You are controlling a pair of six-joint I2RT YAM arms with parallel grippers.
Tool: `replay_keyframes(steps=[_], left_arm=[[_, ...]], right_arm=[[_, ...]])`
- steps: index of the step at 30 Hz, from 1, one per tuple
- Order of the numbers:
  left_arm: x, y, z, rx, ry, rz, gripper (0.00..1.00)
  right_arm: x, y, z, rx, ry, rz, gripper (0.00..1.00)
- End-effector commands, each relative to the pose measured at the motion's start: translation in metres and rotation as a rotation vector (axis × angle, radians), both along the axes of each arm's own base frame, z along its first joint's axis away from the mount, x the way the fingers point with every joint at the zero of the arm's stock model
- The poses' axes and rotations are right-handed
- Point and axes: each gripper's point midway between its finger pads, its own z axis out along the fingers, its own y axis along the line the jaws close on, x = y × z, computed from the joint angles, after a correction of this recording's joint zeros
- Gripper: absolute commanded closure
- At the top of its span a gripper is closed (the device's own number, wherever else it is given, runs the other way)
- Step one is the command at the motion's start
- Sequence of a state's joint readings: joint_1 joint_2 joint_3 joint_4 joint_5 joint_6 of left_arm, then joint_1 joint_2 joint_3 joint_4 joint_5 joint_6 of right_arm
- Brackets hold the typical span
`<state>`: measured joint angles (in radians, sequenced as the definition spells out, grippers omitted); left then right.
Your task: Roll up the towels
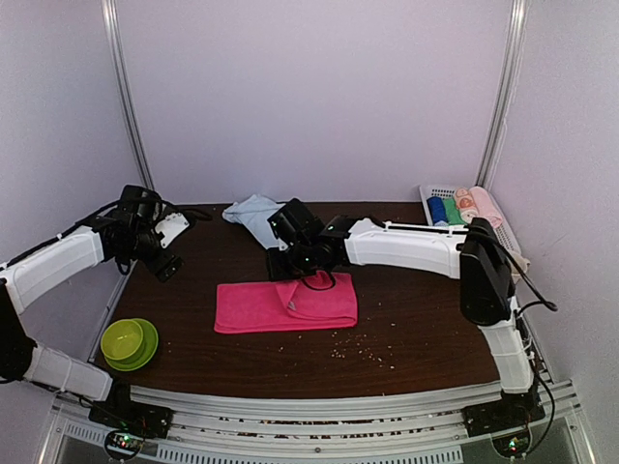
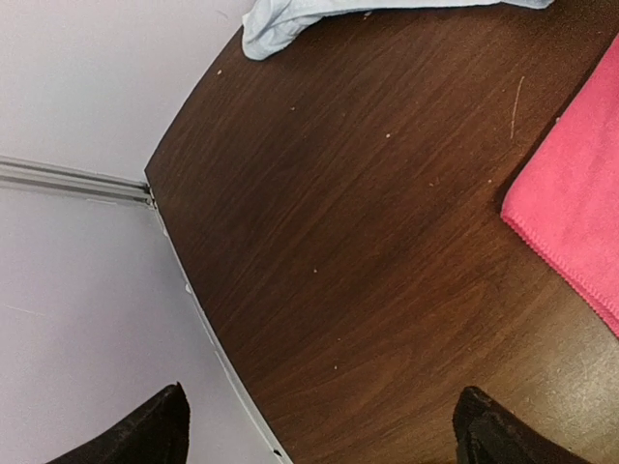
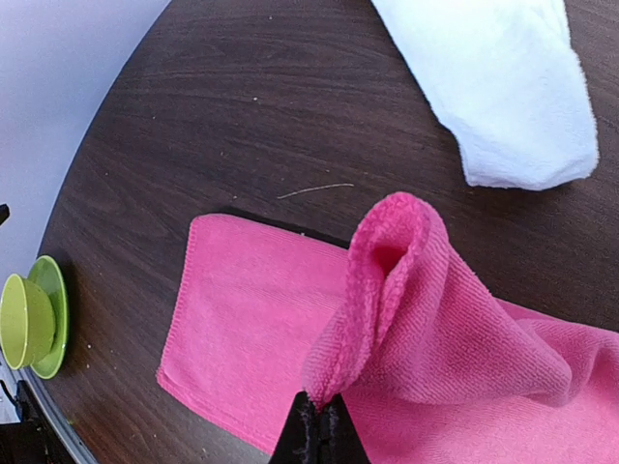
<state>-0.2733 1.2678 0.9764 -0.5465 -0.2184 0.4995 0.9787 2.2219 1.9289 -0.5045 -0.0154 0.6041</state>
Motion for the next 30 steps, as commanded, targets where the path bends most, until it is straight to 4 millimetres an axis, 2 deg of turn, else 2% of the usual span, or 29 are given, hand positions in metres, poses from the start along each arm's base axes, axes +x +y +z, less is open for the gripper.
replay_keyframes(steps=[1, 4, 7, 11, 18, 30], left_arm=[[0.012, 0.005, 0.016, -0.038, -0.047, -0.005, 0.02], [0.014, 0.006, 0.011, -0.038, -0.04, -0.002, 0.02], [0.016, 0.008, 0.008, -0.035, -0.031, 0.0, 0.02], [0.017, 0.009, 0.008, -0.034, -0.029, 0.002, 0.02], [0.019, 0.01, 0.008, -0.035, -0.029, 0.007, 0.02], [0.022, 0.01, 0.003, -0.033, -0.013, 0.01, 0.02]], right_arm=[[-0.002, 0.035, 0.008, 0.08, 0.007, 0.025, 1.0], [-0.003, 0.053, 0.012, 0.121, 0.007, 0.039, 1.0], [-0.006, 0.063, 0.009, 0.142, 0.013, 0.05, 1.0], [-0.012, 0.069, -0.001, 0.145, 0.035, 0.061, 1.0], [-0.019, 0.083, 0.0, 0.181, 0.04, 0.081, 1.0], [-0.024, 0.104, -0.029, 0.207, 0.085, 0.1, 1.0]])
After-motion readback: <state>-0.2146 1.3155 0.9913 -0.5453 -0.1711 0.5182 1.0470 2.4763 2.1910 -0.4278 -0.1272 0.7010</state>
